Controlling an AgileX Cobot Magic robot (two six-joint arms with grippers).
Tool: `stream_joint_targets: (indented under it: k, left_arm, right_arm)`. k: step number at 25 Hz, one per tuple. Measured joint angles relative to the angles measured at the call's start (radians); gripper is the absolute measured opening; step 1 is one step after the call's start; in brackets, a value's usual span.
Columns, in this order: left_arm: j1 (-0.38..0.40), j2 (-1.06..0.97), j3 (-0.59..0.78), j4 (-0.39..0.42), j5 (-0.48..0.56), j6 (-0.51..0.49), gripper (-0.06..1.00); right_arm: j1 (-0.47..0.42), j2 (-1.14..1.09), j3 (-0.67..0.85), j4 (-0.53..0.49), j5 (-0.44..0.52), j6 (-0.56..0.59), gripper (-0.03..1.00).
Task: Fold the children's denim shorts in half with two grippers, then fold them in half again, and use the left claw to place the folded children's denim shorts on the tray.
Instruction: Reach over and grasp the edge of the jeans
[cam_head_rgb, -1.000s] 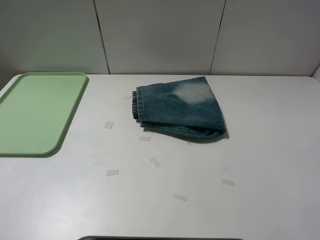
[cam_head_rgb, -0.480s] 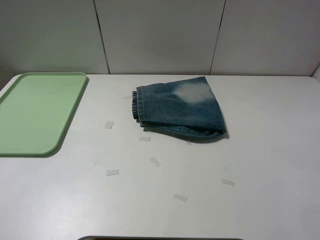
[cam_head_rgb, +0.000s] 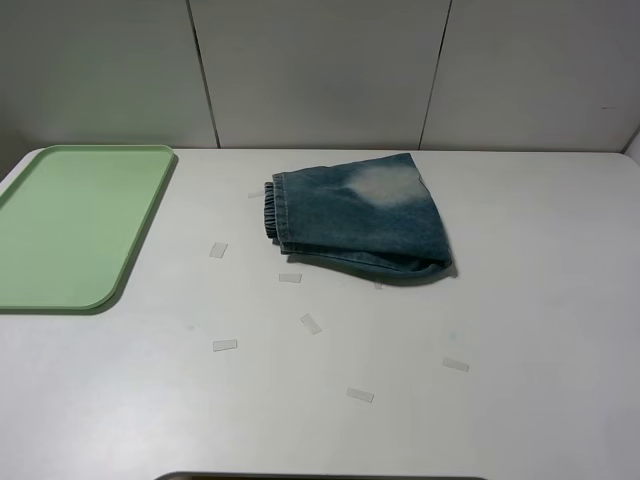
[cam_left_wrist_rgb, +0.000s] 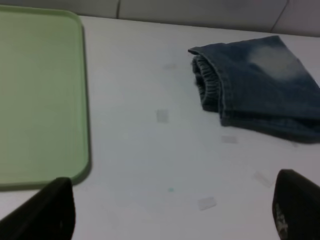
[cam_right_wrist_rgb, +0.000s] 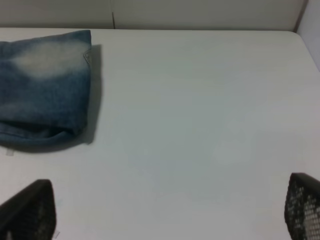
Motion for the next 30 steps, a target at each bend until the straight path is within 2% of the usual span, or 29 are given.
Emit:
stream_joint_targets:
  k: [3, 7, 10, 15, 19, 23, 30]
  left_arm:
    - [0.000, 0.176, -0.001, -0.042, -0.102, 0.001, 0.79]
    - [0.000, 0.420, -0.001, -0.196, -0.251, 0.077, 0.79]
    - [0.000, 0.624, -0.011, -0.362, -0.338, 0.230, 0.79]
    - [0.000, 0.914, -0.085, -0.635, -0.395, 0.535, 0.79]
    - [0.005, 1.112, -0.177, -0.797, -0.411, 0.709, 0.79]
    - [0.037, 1.277, -0.265, -0.885, -0.411, 0.797, 0.79]
    - [0.088, 1.528, -0.419, -0.910, -0.381, 0.812, 0.79]
  right_arm:
    - [0.000, 0.000, 0.000, 0.000, 0.000, 0.000, 0.69]
    - [0.000, 0.000, 0.000, -0.001, 0.000, 0.000, 0.69]
    - [0.000, 0.000, 0.000, -0.001, 0.000, 0.000, 0.69]
    - [0.000, 0.000, 0.000, -0.001, 0.000, 0.000, 0.69]
    - [0.000, 0.000, 0.000, -0.001, 0.000, 0.000, 0.69]
    - [0.000, 0.000, 0.000, -0.001, 0.000, 0.000, 0.69]
    - [0.000, 0.000, 0.000, -0.001, 0.000, 0.000, 0.69]
